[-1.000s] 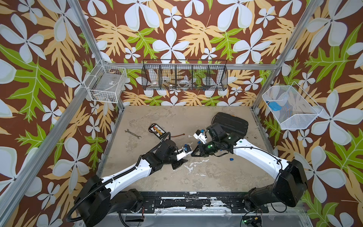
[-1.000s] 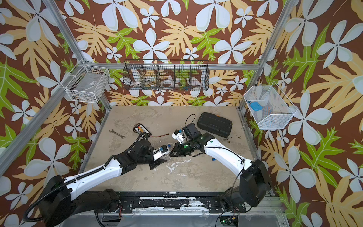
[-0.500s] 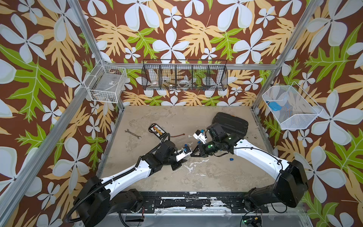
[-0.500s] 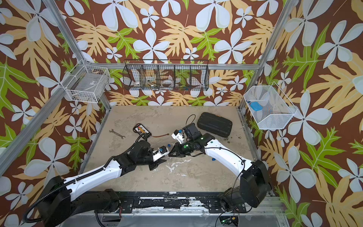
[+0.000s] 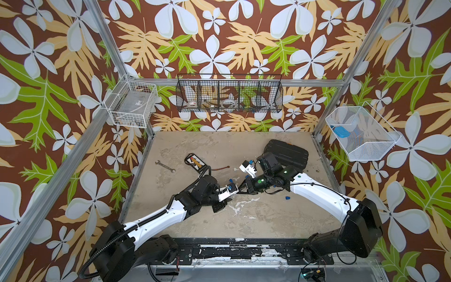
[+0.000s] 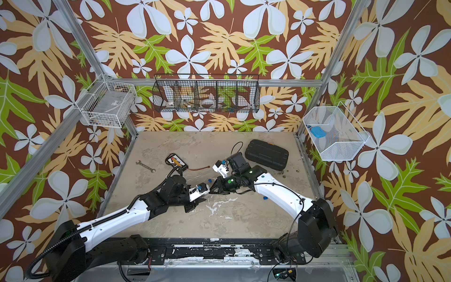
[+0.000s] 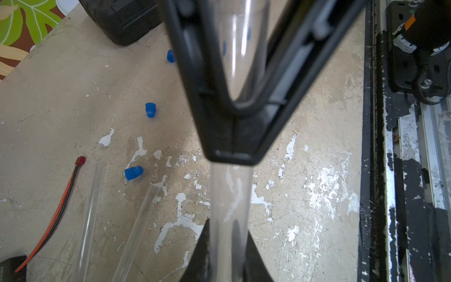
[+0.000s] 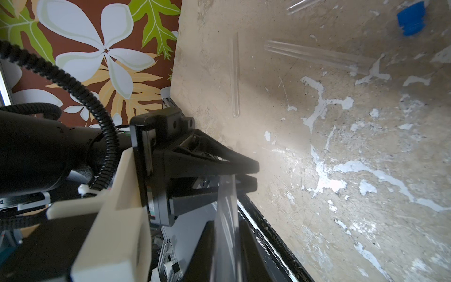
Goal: Insert stoppers into test tubes
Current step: Pick up the test tube at the center of the board.
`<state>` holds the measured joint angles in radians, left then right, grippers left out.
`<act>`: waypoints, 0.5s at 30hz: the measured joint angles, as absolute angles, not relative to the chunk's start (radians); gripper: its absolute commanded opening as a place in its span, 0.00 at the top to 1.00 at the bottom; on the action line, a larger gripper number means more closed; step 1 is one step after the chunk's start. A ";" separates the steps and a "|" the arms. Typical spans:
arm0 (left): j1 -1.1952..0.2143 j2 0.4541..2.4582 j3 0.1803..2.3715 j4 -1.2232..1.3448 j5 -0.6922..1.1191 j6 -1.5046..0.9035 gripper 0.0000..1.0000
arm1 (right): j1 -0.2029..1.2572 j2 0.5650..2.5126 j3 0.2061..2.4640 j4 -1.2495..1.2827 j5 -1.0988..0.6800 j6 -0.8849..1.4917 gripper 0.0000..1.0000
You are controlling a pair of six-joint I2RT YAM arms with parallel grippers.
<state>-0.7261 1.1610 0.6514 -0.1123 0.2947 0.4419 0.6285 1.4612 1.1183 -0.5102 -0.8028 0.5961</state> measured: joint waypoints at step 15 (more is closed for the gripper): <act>-0.724 1.158 0.629 -0.050 0.199 0.397 1.00 | 0.497 1.318 1.118 -0.487 -0.675 0.545 0.42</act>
